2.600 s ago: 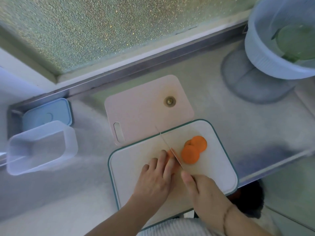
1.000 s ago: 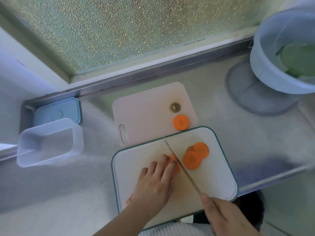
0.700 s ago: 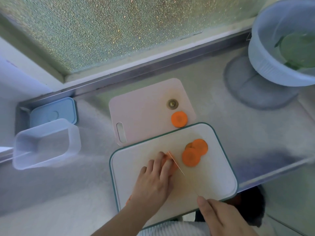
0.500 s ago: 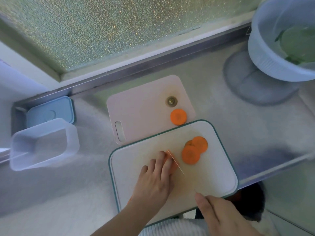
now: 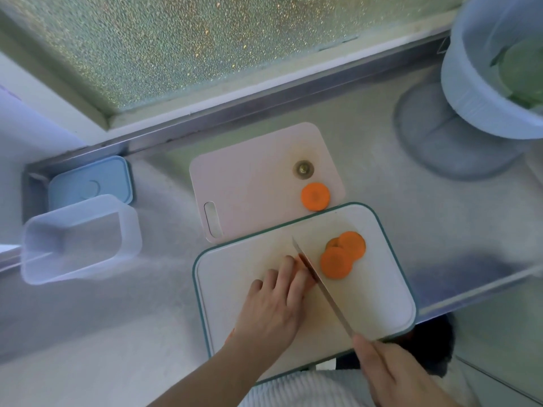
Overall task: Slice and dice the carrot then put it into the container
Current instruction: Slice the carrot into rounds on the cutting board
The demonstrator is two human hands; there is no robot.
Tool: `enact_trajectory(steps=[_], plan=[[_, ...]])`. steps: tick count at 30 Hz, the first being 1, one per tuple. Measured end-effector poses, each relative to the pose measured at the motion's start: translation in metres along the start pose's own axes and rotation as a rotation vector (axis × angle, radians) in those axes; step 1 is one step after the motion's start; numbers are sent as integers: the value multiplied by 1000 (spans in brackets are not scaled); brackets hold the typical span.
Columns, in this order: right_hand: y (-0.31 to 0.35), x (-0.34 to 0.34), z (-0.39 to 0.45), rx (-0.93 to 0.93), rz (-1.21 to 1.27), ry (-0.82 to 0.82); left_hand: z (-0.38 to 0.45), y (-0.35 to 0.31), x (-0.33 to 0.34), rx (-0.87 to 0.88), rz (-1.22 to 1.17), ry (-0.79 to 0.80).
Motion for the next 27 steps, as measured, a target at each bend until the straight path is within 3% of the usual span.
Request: enact_trajectory(steps=[2,3,5,9,14,22,26,27], plan=[[-1,4,10,134,393,109,0,-1,0,5,0,-4],[-3,4,11,13,266,-13,0,-1,-1,4,-5,-8],[10,10,27,-149,316,54,0,-1,-1,10,-5,-9],[43,16,65,-283,346,92,-1,-1,0,9,0,7],[50,15,68,-287,348,14,0,0,-1,-8,-26,12],[48,-15,16,-301,422,24,-1,-1,-9,-43,-119,4],[28,4,-12,-319,93,-120,-1,0,-7,-44,-113,34],[27,6,-13,-325,109,-132,-1,1,-6,-43,-112,38]])
Point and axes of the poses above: each hand's wrist, its own z-axis towards the middle knuckle, its own x-axis out of the palm, y = z × x, the point moved 4 cm from there along z, towards the middle knuckle, and after that the axes turned 6 degrees about -x, right-handed, at the moved point
